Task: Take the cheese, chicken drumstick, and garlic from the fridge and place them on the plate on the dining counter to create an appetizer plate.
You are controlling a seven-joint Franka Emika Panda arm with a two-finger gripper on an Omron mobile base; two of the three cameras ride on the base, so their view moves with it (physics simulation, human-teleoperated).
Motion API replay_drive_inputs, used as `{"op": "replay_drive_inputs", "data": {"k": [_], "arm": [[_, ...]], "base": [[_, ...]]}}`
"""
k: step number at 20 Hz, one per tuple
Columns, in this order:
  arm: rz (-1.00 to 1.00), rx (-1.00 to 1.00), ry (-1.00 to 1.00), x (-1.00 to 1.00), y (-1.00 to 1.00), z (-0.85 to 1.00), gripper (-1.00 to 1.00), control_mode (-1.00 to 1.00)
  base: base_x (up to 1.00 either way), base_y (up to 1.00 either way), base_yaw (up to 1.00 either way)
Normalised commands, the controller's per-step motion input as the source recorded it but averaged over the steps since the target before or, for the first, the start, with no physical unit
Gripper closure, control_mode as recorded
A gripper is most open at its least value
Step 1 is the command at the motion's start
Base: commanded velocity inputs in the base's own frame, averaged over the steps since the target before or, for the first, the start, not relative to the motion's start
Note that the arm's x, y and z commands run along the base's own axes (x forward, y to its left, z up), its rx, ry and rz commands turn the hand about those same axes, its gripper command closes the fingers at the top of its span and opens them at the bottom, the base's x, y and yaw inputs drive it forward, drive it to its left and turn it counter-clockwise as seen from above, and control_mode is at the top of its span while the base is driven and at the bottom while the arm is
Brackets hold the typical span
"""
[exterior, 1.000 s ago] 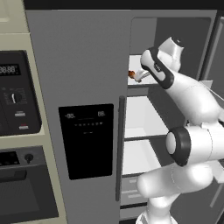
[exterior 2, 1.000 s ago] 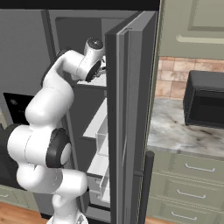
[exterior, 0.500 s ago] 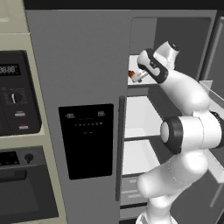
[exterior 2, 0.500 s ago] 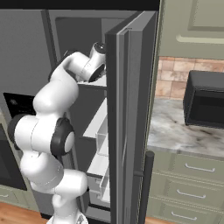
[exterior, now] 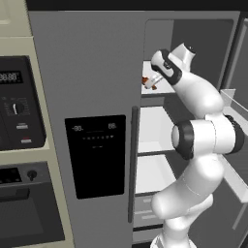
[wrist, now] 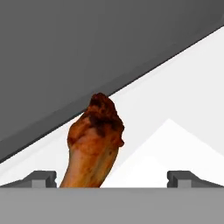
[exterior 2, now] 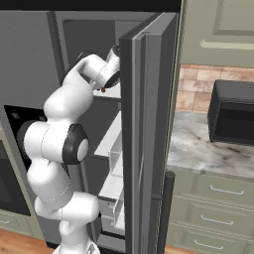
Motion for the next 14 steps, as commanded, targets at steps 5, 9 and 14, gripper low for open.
{"op": "replay_drive_inputs", "data": {"k": [5,9,14], "arm": [[0.10,-0.06,-0.01,0.00,0.00,-0.53,-1.00,-1.00],[0.11,-0.10,-0.05,0.00,0.00,-0.61,1.00,-1.00],[0.10,-0.06,-0.09,-0.01,-0.03,-0.50,1.00,-1.00]], "base": [[0.00,0.00,0.00],[0.00,0.00,0.00],[0.00,0.00,0.00]]}}
